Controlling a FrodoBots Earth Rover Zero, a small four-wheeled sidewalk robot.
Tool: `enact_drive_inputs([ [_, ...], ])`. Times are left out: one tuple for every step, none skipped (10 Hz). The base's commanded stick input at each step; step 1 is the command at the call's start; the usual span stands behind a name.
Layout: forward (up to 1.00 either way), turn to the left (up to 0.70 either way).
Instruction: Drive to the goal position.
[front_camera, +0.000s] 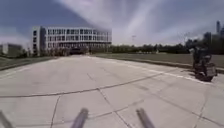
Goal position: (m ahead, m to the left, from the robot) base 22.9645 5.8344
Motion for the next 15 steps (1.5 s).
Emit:
enact_drive_inputs([
  [1.0, 0.0],
  [1.0, 0.02],
  [1.0, 0.02],
  [1.0, 0.03],
  [1.0, 0.03],
  [1.0, 0.03],
  [1.0, 0.03],
  [1.0, 0.03],
  [1.0, 0.04],
  [1.0, 0.03],
  [1.0, 0.03],
  [1.0, 0.03],
  [1.0, 0.03],
  [1.0, 0.03],
  [1.0, 0.03],
])
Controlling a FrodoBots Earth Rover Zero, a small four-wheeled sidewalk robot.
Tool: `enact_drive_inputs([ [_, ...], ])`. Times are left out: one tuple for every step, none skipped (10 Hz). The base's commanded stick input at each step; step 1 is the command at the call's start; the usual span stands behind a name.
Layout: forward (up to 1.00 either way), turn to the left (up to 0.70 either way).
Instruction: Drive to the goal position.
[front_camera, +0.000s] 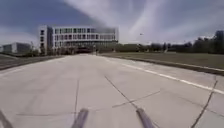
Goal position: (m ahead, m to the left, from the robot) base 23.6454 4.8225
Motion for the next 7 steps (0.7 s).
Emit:
enact_drive_inputs([
  [1.0, 0.03],
  [1.0, 0.03],
  [1.0, 0.03],
  [1.0, 0.03],
  [1.0, 0.03],
  [1.0, 0.03],
  [1.0, 0.03],
])
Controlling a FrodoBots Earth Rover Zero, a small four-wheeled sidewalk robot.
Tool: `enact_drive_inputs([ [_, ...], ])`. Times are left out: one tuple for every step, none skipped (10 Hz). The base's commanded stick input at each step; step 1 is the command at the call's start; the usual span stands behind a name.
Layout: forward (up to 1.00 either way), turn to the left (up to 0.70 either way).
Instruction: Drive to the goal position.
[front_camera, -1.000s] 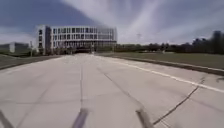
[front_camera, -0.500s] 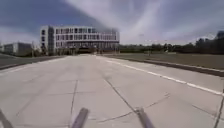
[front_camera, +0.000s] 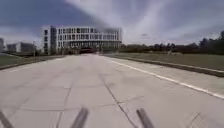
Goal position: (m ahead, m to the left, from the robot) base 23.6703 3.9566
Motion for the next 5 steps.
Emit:
enact_drive_inputs([
  [1.0, 0.03],
  [1.0, 0.03],
  [1.0, 0.11],
  [1.0, 0.28],
  [1.0, 0.21],
])
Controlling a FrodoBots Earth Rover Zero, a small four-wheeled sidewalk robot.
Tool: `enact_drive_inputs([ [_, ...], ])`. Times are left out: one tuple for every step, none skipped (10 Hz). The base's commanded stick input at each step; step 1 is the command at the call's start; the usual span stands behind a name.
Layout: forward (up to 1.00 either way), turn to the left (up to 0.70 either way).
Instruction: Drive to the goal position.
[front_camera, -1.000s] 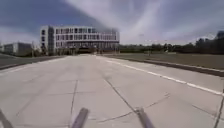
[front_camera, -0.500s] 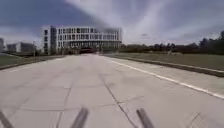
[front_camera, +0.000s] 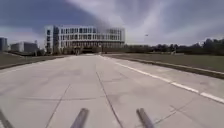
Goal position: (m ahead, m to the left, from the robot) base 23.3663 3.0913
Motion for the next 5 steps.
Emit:
enact_drive_inputs([
  [1.0, 0.0],
  [1.0, 0.0],
  [1.0, 0.0],
  [1.0, 0.0],
  [1.0, 0.0],
])
